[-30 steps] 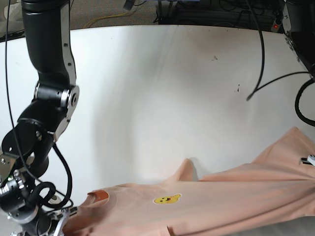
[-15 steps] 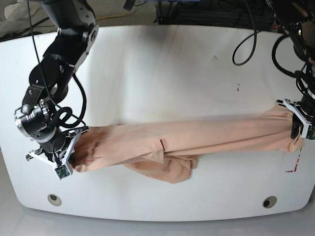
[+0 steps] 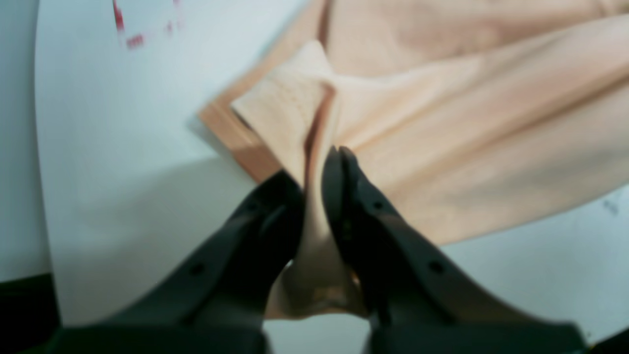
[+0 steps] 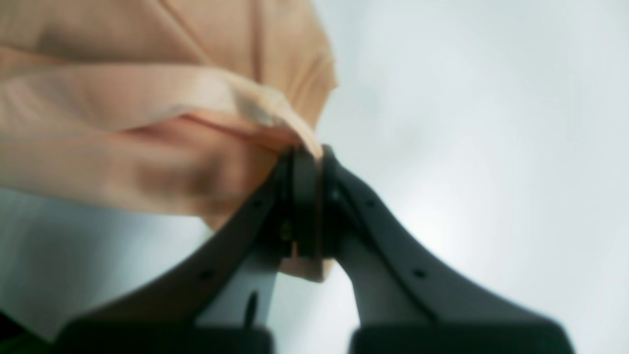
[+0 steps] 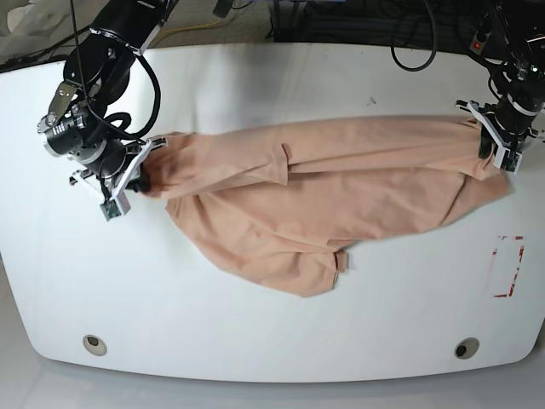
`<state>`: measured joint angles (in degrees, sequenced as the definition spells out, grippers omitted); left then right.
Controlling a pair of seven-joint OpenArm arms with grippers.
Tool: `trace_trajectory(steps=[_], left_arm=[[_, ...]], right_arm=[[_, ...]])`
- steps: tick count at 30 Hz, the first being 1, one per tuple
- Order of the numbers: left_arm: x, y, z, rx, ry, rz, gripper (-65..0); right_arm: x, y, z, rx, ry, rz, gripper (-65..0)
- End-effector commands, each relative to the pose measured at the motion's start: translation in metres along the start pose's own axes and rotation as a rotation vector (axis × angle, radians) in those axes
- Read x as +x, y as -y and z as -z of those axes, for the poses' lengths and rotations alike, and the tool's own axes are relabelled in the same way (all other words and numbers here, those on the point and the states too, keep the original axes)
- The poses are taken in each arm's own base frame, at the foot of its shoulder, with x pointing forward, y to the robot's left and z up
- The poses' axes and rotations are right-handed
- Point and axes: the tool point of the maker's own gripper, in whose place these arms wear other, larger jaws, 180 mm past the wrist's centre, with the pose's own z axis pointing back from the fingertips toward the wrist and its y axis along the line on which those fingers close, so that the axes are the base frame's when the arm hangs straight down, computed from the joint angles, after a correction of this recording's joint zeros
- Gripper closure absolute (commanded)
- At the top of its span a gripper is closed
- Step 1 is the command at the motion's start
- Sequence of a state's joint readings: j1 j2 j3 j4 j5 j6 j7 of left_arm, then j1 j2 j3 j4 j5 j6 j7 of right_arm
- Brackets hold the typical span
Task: Fold the T-shirt properly
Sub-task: 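Stretch the shirt between grippers and lay it flat on the table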
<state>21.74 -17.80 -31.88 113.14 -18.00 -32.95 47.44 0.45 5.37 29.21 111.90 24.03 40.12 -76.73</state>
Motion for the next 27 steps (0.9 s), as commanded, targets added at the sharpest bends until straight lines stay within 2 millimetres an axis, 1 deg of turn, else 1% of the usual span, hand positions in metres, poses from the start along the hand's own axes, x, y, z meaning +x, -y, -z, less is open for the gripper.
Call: trace_trajectory(steps=[1,4,9,11,12,15,17,21,23,25,27], left_arm=[[0.002,-0.004,-0.006,0.013,0.023,0.021,0.0],[-0.017,-0.003,-0.009,0.022,-0.042,0.054,0.0],[-0.036,0.004,-0.013,-0.008,-0.102,0.110,0.0],[-0.041,0.007,-0.015,-0.016,-0.116,0.109,-0.1],[-0.045,0.005,-0.017,-0.007,-0.121,0.097,-1.4],[-0.050,-0.001,-0.021,0.023,-0.126,0.060,-10.1],[-0.053,-0.008,-0.025,0.050,-0.127,0.038,-20.0],[-0.055,-0.013,-0.027,0.065,-0.130,0.025,-34.6],[-0.058,-0.014,-0.027,0.064,-0.136,0.019,-37.6],[-0.060,-0.013,-0.026,0.060,-0.141,0.018,-38.1],[-0.062,-0.013,-0.025,0.056,-0.146,0.016,-38.2]], right_arm=[[0.001,-0.005,-0.004,0.026,0.035,0.002,0.0],[-0.015,-0.016,-0.004,0.071,0.014,0.020,0.0],[-0.038,-0.033,-0.007,0.144,-0.010,0.052,0.0],[-0.046,-0.041,-0.009,0.177,-0.013,0.067,0.0],[-0.050,-0.045,-0.010,0.193,-0.018,0.076,0.0],[-0.062,-0.053,-0.013,0.226,-0.033,0.096,-5.5],[-0.072,-0.060,-0.015,0.252,-0.044,0.113,-9.8],[-0.084,-0.069,-0.019,0.283,-0.064,0.134,-15.7],[-0.087,-0.071,-0.020,0.286,-0.070,0.137,-19.2],[-0.087,-0.071,-0.020,0.288,-0.070,0.136,-24.9],[-0.086,-0.071,-0.020,0.287,-0.069,0.135,-32.3]])
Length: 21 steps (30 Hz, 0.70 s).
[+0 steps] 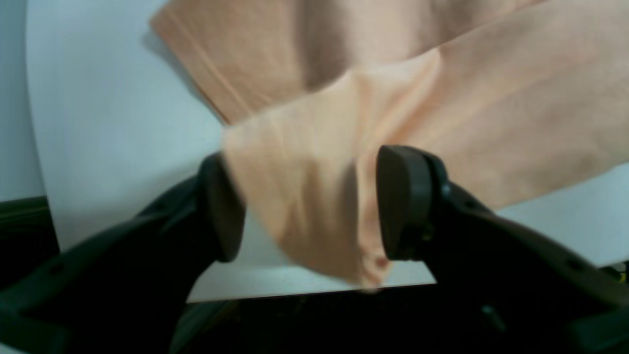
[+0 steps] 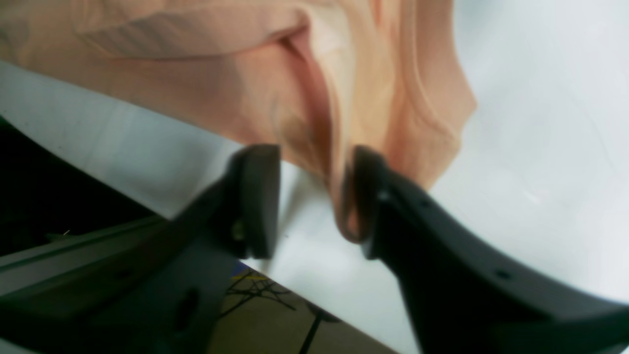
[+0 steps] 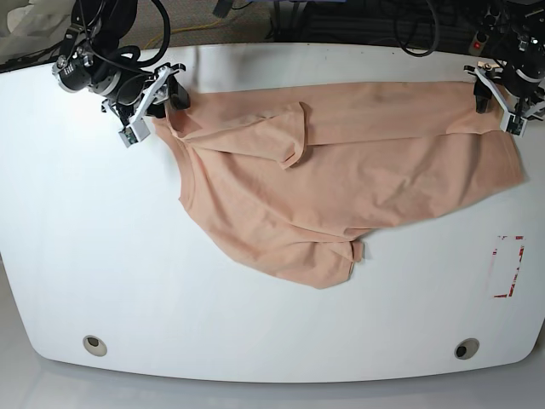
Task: Fold the T-shirt properly
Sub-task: 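Stretch the shirt between grippers and lay it flat on the table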
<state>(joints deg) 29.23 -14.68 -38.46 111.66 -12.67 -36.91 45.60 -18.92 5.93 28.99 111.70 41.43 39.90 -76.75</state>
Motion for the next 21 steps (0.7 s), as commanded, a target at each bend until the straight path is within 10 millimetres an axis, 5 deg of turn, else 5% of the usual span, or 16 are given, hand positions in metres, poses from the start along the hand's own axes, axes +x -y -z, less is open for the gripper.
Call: trace_trajectory(steps=[1,5,14,21], left_arm=[[0.006,-0.005,-0.003,0.006,0.020,0.021,-38.2],[0.006,0.001,-0.003,-0.027,0.022,0.053,-38.2],[0.005,0.002,-0.002,-0.028,0.020,0.047,-38.2],[-0.008,-0.007,0.011,-0.025,-0.008,-0.015,-38.2]], right_arm=[[0.014,0.000,-0.005,0.001,0.051,-0.024,-36.0],[0.025,0.007,-0.009,-0.018,0.066,-0.049,-43.4],[0.058,0.018,-0.011,-0.038,0.116,-0.111,-43.9],[0.049,0.009,0.016,0.051,0.038,-0.119,-43.8]])
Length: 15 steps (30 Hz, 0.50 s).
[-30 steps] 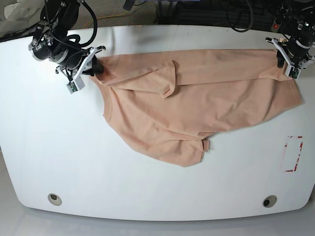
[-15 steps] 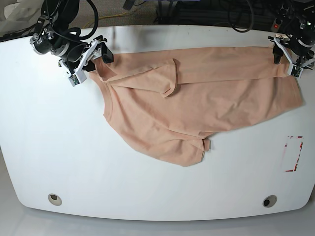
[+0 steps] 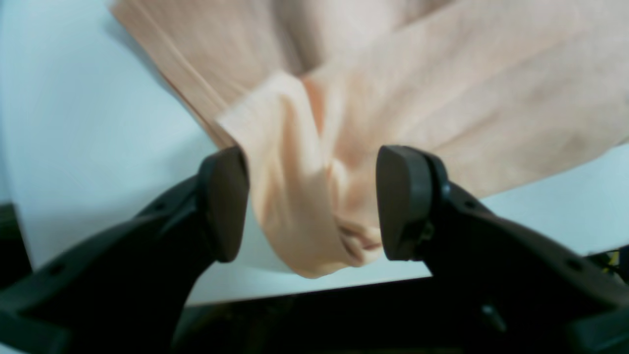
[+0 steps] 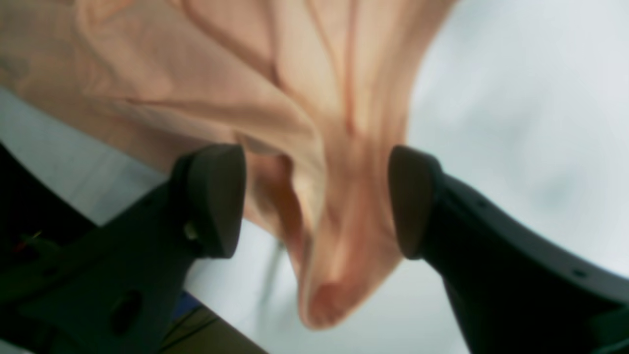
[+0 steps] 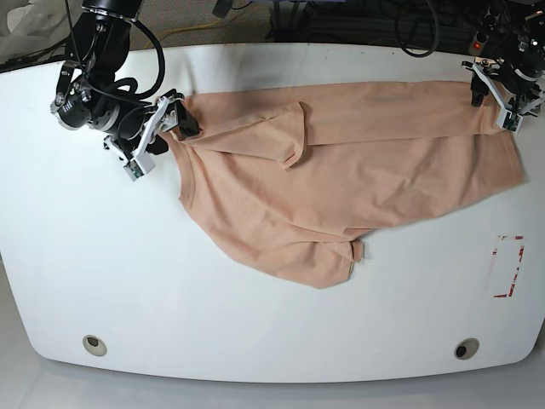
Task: Fold the T-shirt properly
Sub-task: 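Stretch the shirt between grippers and lay it flat on the table, then open both grippers and release the shirt edge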
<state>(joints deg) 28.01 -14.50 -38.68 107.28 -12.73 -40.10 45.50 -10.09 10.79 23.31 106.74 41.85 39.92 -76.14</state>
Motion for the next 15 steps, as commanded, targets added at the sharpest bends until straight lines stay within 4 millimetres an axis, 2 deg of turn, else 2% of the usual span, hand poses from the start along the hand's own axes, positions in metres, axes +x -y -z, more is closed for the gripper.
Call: trace_trajectory(steps=[1,5,9,11,15], left_arm=[[0.004,-0.017,-0.001,0.034,0.019,-0.019,-38.2],[-0.016,-0.027,0.004,0.047,-0.016,-0.084,-38.1],[-0.011,-0.028,0.007,0.049,0.000,-0.102,-35.0],[-0.011,-0.026,0.008,0.047,0.002,-0.110,-25.8],[-0.016,-0.024,0.011,0.040,-0.014,-0.114,-11.0]], right_arm=[[0.000,-0.003,0.004,0.027,-0.002,-0.008,-43.8],[-0.002,-0.005,0.006,0.034,-0.003,-0.001,-42.3],[0.009,-0.006,0.006,0.037,0.043,-0.008,-29.2],[0.013,-0.006,0.007,0.039,0.064,-0.007,-17.3],[0.019,-0.006,0.007,0.038,0.076,-0.013,-2.9]])
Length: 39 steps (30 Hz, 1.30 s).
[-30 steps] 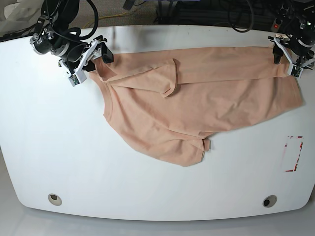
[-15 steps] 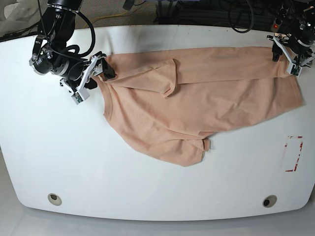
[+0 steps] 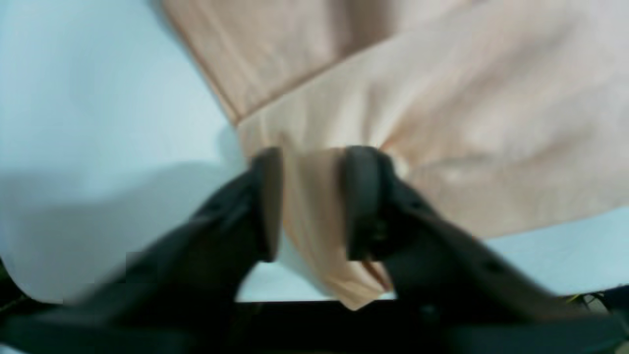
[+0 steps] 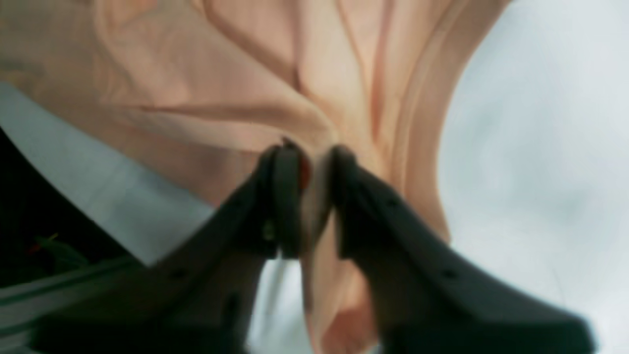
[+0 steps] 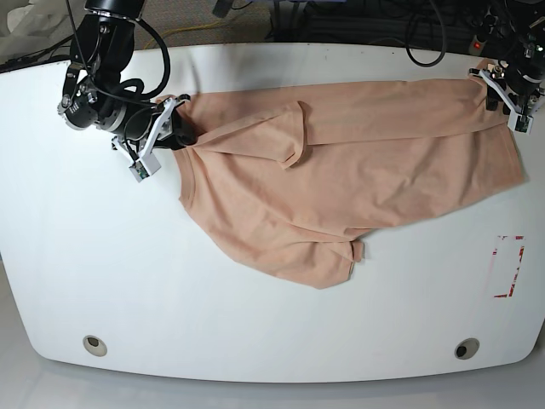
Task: Fold the T-shirt properly
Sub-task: 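Open both grippers and release the shirt edge, then lower both grippers onto the shirt's side edges and pinch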
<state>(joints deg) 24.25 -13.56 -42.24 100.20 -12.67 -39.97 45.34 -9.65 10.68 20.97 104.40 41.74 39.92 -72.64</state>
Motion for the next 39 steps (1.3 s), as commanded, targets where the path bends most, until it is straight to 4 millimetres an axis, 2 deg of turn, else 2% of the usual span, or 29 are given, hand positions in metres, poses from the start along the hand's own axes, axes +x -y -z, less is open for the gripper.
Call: trace_trajectory(steps=[1,4,10,11,15,16,17,19,20,25,29,32,37,39], left_arm=[[-0.001,-0.006,-0.001,0.009,0.000,0.005,-8.9],[-0.005,-0.008,0.004,0.003,-0.010,-0.013,-8.2],[-0.003,-0.017,0.002,0.018,-0.013,0.003,-8.3],[-0.003,-0.017,0.002,0.018,-0.015,0.003,-8.3],[0.000,-0.018,0.001,0.022,-0.008,0.007,-15.4],[0.002,-0.019,0.000,0.024,-0.003,0.010,-19.0],[0.004,-0.019,-0.001,0.026,0.003,0.015,-20.4],[0.013,-0.024,-0.010,0.055,0.030,0.026,-24.4],[0.018,-0.029,-0.015,0.075,0.044,0.029,-25.0],[0.032,-0.033,-0.025,0.105,0.083,0.054,-30.0],[0.038,-0.035,-0.028,0.116,0.098,0.060,-34.2],[0.040,-0.036,-0.029,0.119,0.102,0.065,-34.4],[0.040,-0.036,-0.029,0.119,0.102,0.065,-34.3],[0.040,-0.035,-0.029,0.118,0.102,0.064,-34.3]], right_arm=[[0.013,0.001,-0.005,-0.003,0.043,-0.020,-0.6],[0.012,0.001,-0.006,-0.003,0.043,-0.017,0.0],[-0.004,-0.005,-0.013,-0.007,0.013,-0.020,0.0],[-0.006,-0.007,-0.014,-0.008,0.011,-0.024,-1.9],[-0.005,-0.014,-0.020,-0.015,0.019,-0.049,-22.8],[-0.004,-0.012,-0.022,-0.022,0.025,-0.045,-30.4],[-0.003,-0.010,-0.023,-0.029,0.030,-0.043,-33.8],[0.016,0.001,-0.026,-0.060,0.073,-0.051,-43.4],[0.023,0.005,-0.024,-0.059,0.088,-0.047,-45.3],[0.056,0.030,-0.013,-0.059,0.139,-0.022,-45.8],[0.079,0.063,-0.002,-0.097,0.129,0.005,-45.8],[0.099,0.087,0.005,-0.138,0.122,0.024,-45.8],[0.122,0.114,0.014,-0.175,0.109,0.052,-45.8],[0.129,0.121,0.024,-0.172,0.102,0.065,-45.8]])
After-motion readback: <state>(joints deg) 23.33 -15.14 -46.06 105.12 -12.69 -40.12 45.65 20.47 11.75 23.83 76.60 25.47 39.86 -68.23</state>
